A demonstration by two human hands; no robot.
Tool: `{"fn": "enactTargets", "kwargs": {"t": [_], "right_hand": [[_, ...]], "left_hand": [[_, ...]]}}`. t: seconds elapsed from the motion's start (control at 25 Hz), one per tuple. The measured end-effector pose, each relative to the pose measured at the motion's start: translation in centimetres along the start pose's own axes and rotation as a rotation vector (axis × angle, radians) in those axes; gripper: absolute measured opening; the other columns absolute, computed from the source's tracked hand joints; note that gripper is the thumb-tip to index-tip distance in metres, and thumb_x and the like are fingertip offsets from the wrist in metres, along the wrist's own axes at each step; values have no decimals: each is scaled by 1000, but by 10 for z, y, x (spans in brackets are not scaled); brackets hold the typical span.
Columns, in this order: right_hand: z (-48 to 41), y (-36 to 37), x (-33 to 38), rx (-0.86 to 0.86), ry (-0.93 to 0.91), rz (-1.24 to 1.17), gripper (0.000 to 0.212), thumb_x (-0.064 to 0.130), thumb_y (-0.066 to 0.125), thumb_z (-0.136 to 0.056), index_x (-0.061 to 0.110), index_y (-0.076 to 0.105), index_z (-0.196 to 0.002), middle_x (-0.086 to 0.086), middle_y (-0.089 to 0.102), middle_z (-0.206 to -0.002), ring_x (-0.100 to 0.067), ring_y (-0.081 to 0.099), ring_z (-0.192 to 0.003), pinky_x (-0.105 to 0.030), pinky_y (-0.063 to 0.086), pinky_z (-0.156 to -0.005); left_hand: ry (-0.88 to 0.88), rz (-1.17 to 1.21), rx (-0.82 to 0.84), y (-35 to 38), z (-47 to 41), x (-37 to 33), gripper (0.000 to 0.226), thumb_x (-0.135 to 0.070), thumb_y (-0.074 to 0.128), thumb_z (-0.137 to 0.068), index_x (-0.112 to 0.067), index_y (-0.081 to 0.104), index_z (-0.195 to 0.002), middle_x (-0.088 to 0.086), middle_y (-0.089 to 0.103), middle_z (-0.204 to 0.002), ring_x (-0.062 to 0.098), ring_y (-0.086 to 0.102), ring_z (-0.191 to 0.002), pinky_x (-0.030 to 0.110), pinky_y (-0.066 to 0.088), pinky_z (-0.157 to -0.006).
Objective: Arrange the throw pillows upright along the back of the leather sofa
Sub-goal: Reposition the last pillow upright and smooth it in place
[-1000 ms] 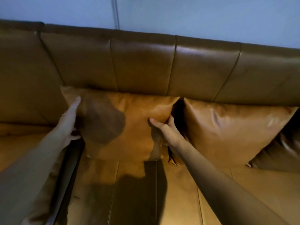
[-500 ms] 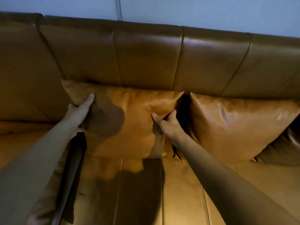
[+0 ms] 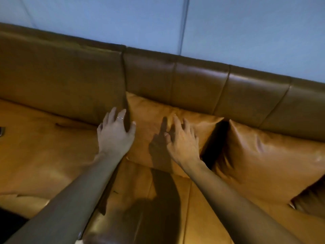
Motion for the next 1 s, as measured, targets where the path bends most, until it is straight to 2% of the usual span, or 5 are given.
{"fn": "enactTargets", "kwargs": {"t": [0.2, 0.56, 0.76, 0.88, 1.0], "right_hand": [[39, 18, 92, 148, -228, -64, 67, 52, 45, -98, 41, 11, -154, -12, 19, -167, -37, 21, -151, -65, 27, -112], [76, 92, 215, 371, -375, -107, 69, 55, 45, -99, 41, 11, -158, -7, 10, -170, -35, 15, -153, -63, 22, -116], [54, 188, 241, 488, -173, -153, 72, 58, 49, -96, 43, 12, -156, -5, 15, -167, -37, 22, -150, -61, 29, -113], [39, 247, 227, 533, 101, -267, 76, 59, 52, -94, 39, 15, -157, -7, 22, -166, -38, 28, -148, -54, 33, -112], [23, 306, 207, 580, 407, -366, 82, 58, 53, -95, 32, 10, -160, -8, 21, -168, -35, 21, -152, -47, 34, -112]], "left_hand": [[-136, -77, -87, -67, 45, 58, 60, -49, 50, -97, -20, 39, -149, 14, 34, -159, 35, 29, -146, 62, 29, -111], [-429, -179, -197, -148, 60, 204, 67, -53, 51, -96, -20, 34, -152, 14, 25, -163, 35, 24, -148, 60, 27, -111], [-498, -164, -105, -121, 22, 300, 71, -58, 49, -95, -21, 31, -153, 12, 25, -163, 36, 26, -147, 60, 29, -109], [-544, -129, 1, -86, -1, 361, 75, -63, 47, -93, -22, 30, -153, 13, 35, -159, 38, 37, -141, 58, 36, -108], [-639, 31, 159, -32, -25, 423, 78, -66, 47, -91, -22, 30, -152, 17, 55, -141, 38, 57, -119, 49, 48, -95]]}}
Point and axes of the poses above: each hand's wrist, its own z-axis away from the middle knuckle, its own y-axis out of the palm, x = y × z, the point moved 8 cm from there along -z, towards the middle knuckle
